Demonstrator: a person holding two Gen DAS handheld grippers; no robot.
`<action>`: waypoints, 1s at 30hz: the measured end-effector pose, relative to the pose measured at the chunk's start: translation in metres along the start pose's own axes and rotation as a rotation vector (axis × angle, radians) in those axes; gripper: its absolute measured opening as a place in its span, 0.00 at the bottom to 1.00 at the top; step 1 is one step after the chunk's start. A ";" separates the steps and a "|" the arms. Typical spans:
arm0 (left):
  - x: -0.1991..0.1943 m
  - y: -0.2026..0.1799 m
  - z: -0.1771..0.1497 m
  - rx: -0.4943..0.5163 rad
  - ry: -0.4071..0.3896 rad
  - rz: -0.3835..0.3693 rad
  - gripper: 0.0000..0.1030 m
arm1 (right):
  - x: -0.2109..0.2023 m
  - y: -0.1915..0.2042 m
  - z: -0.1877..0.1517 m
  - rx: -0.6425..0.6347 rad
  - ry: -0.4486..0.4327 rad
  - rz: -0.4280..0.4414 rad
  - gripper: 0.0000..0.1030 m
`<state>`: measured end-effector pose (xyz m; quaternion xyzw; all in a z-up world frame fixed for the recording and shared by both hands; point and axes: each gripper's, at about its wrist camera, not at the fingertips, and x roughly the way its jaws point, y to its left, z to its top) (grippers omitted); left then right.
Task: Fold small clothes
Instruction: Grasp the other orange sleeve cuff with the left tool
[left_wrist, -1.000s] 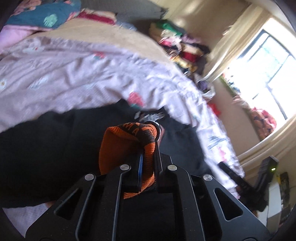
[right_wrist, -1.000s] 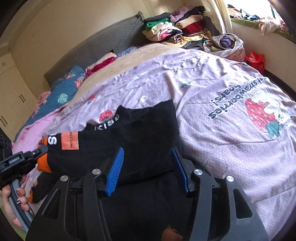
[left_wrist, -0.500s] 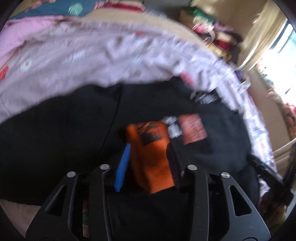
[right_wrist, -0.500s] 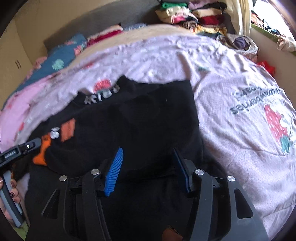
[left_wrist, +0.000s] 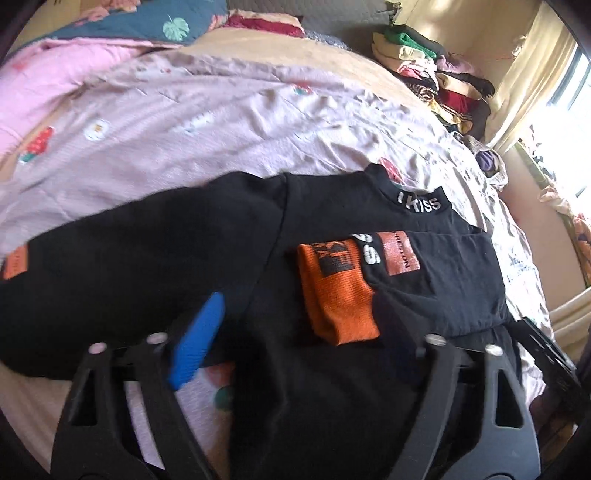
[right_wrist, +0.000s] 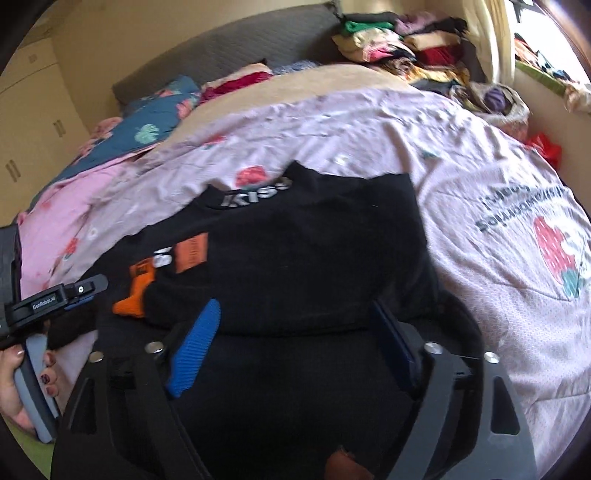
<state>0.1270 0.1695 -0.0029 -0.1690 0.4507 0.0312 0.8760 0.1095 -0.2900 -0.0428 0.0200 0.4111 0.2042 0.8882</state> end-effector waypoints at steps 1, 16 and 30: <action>-0.004 0.002 -0.001 -0.004 -0.005 0.001 0.76 | -0.003 0.007 0.000 -0.016 -0.006 0.011 0.89; -0.050 0.081 -0.021 -0.162 -0.054 0.087 0.86 | -0.026 0.105 -0.002 -0.203 -0.045 0.118 0.93; -0.067 0.152 -0.049 -0.301 -0.049 0.152 0.86 | -0.015 0.196 -0.021 -0.374 0.006 0.209 0.94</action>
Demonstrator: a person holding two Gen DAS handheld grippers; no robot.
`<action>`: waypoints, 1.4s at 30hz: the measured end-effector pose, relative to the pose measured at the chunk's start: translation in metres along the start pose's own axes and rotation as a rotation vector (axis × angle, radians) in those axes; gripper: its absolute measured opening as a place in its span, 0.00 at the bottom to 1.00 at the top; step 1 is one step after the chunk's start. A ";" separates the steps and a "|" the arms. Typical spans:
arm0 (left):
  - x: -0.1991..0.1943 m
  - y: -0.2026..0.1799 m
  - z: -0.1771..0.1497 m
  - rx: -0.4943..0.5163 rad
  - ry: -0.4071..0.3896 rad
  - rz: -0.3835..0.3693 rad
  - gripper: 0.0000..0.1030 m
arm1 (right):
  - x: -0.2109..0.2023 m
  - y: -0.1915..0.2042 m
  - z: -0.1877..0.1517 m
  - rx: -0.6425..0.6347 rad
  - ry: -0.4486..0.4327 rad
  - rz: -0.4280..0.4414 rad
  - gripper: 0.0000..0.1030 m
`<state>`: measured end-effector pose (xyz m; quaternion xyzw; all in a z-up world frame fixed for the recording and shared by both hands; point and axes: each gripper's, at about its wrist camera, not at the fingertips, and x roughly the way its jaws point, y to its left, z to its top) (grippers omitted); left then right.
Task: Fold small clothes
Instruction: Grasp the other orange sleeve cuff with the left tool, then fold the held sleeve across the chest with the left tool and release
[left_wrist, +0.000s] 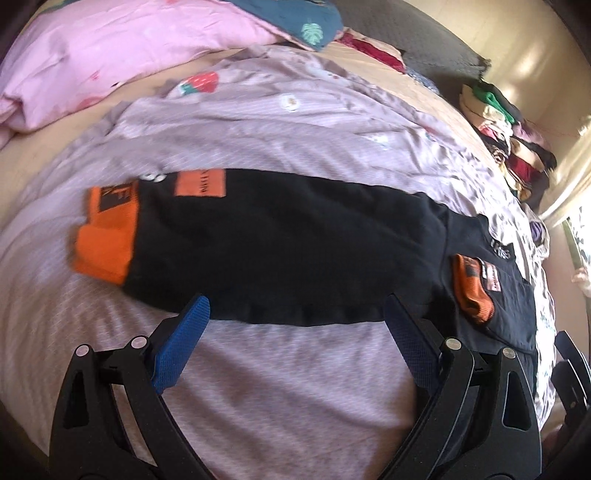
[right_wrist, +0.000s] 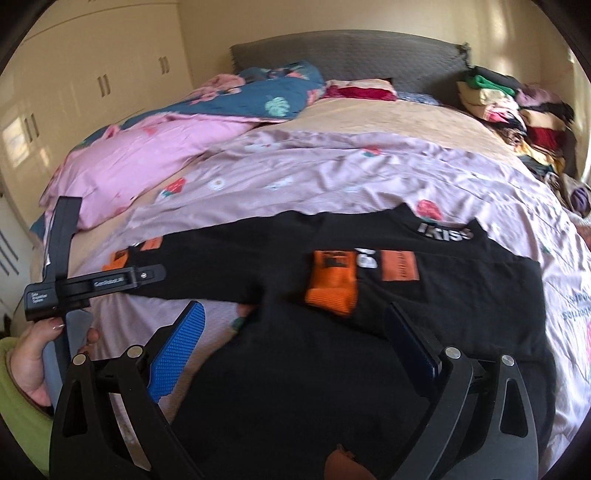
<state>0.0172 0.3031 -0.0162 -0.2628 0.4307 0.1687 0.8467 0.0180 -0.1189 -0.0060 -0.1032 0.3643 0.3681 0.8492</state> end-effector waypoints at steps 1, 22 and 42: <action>0.001 0.003 0.000 -0.004 0.003 0.001 0.86 | 0.002 0.004 0.001 -0.004 0.006 0.005 0.93; 0.023 0.090 0.019 -0.229 -0.109 0.146 0.38 | 0.015 0.000 -0.010 0.026 0.032 -0.019 0.93; -0.053 -0.019 0.071 -0.081 -0.292 -0.188 0.06 | -0.027 -0.091 -0.041 0.292 -0.023 -0.109 0.93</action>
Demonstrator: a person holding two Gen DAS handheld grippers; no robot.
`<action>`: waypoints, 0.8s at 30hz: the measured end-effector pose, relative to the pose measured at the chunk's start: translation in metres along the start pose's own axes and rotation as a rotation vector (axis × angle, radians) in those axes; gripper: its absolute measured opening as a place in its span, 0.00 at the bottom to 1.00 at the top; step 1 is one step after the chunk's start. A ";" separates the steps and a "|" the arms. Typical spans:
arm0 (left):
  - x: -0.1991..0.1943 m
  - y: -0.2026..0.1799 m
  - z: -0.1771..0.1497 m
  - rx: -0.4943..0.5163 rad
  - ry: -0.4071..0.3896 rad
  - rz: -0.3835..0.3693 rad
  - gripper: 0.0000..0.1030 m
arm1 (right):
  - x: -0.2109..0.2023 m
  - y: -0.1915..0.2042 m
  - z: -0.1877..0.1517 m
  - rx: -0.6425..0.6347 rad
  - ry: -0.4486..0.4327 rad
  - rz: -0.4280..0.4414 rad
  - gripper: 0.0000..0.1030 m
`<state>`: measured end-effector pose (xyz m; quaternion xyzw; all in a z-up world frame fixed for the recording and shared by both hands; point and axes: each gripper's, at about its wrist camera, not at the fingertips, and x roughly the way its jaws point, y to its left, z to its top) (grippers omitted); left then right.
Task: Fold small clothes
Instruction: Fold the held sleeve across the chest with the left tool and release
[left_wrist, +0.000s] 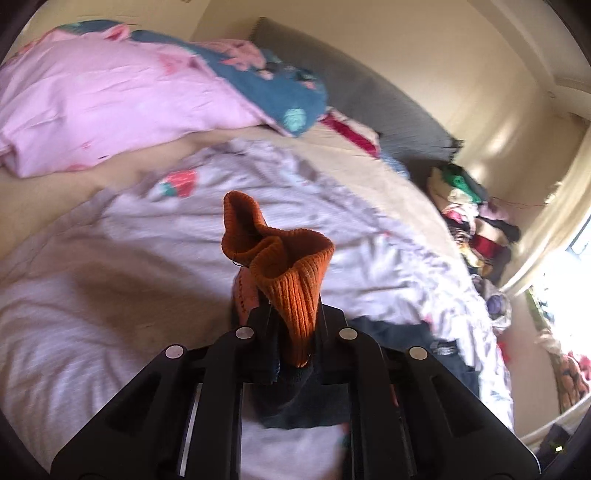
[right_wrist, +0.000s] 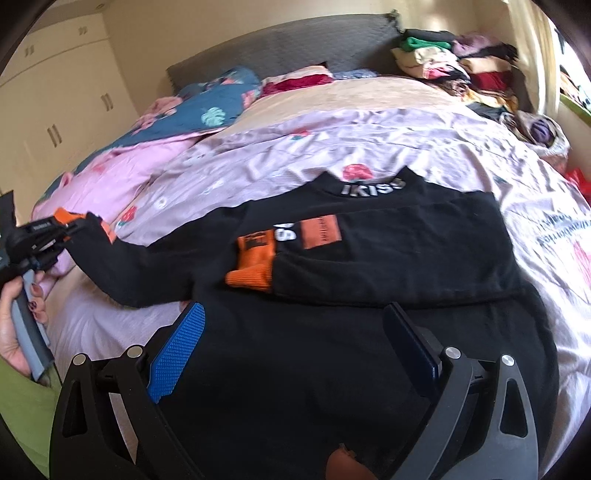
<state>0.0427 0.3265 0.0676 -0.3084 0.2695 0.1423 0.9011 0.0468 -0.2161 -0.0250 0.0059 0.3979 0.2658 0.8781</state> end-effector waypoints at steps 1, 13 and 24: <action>0.000 -0.009 0.001 0.010 -0.001 -0.016 0.06 | -0.001 -0.003 0.000 0.011 -0.003 -0.004 0.93; 0.008 -0.112 -0.002 0.103 -0.005 -0.215 0.06 | -0.029 -0.054 -0.007 0.137 -0.039 -0.038 0.93; 0.017 -0.177 -0.026 0.173 0.023 -0.320 0.05 | -0.048 -0.085 -0.012 0.200 -0.066 -0.056 0.93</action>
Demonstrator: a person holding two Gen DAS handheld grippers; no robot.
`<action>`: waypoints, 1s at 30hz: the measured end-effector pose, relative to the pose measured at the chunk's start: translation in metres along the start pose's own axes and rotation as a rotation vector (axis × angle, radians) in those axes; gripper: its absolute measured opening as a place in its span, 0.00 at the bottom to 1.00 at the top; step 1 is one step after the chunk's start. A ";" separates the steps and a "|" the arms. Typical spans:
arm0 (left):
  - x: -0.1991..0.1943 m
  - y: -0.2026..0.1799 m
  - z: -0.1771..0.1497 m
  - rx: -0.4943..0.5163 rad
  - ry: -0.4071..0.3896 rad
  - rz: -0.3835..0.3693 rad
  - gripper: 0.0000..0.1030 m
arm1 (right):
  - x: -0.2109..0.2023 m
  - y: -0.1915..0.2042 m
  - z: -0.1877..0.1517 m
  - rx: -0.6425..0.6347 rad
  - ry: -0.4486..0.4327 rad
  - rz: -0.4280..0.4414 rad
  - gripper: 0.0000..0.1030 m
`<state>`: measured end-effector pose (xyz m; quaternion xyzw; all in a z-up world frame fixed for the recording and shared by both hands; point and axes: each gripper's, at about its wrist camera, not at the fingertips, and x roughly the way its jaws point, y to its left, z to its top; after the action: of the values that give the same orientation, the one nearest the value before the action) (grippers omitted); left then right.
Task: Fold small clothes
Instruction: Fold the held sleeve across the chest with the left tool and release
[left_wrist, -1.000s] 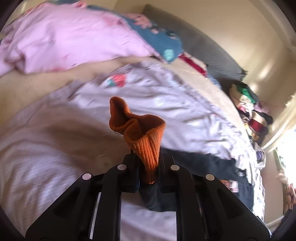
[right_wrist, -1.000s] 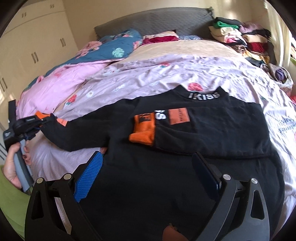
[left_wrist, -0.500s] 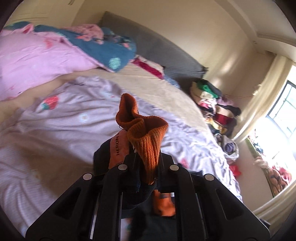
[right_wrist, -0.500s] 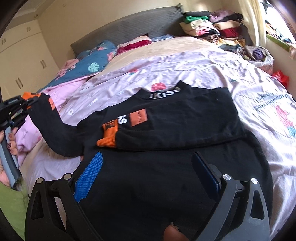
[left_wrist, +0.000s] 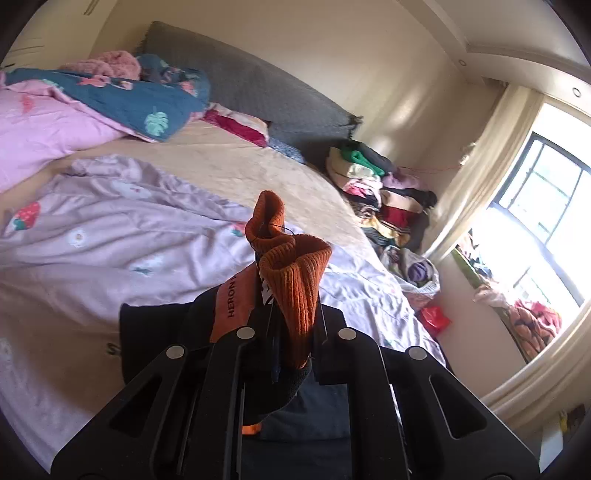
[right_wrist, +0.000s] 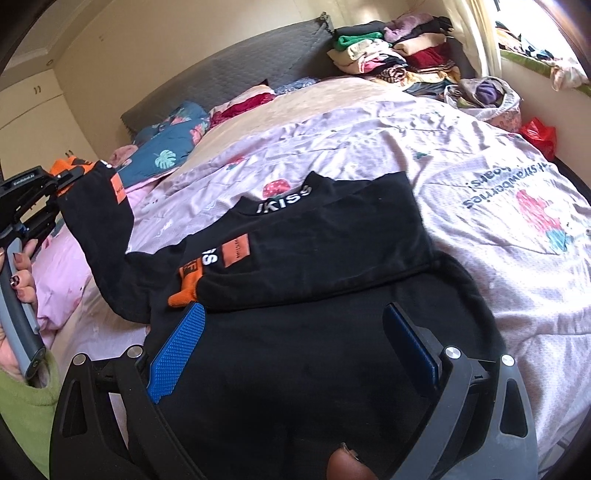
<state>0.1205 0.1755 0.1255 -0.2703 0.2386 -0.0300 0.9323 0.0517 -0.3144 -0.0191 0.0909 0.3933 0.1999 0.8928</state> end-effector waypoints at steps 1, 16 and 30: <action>0.003 -0.005 -0.001 0.006 0.005 -0.010 0.05 | -0.001 -0.003 0.000 0.004 -0.001 -0.002 0.93; 0.067 -0.045 -0.063 0.075 0.184 -0.075 0.04 | -0.009 -0.047 -0.002 0.074 0.002 -0.050 0.93; 0.120 -0.058 -0.141 0.111 0.468 -0.175 0.36 | 0.003 -0.081 -0.005 0.180 0.035 -0.118 0.93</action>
<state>0.1663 0.0349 -0.0001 -0.2240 0.4217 -0.1856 0.8588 0.0731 -0.3860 -0.0501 0.1438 0.4299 0.1124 0.8843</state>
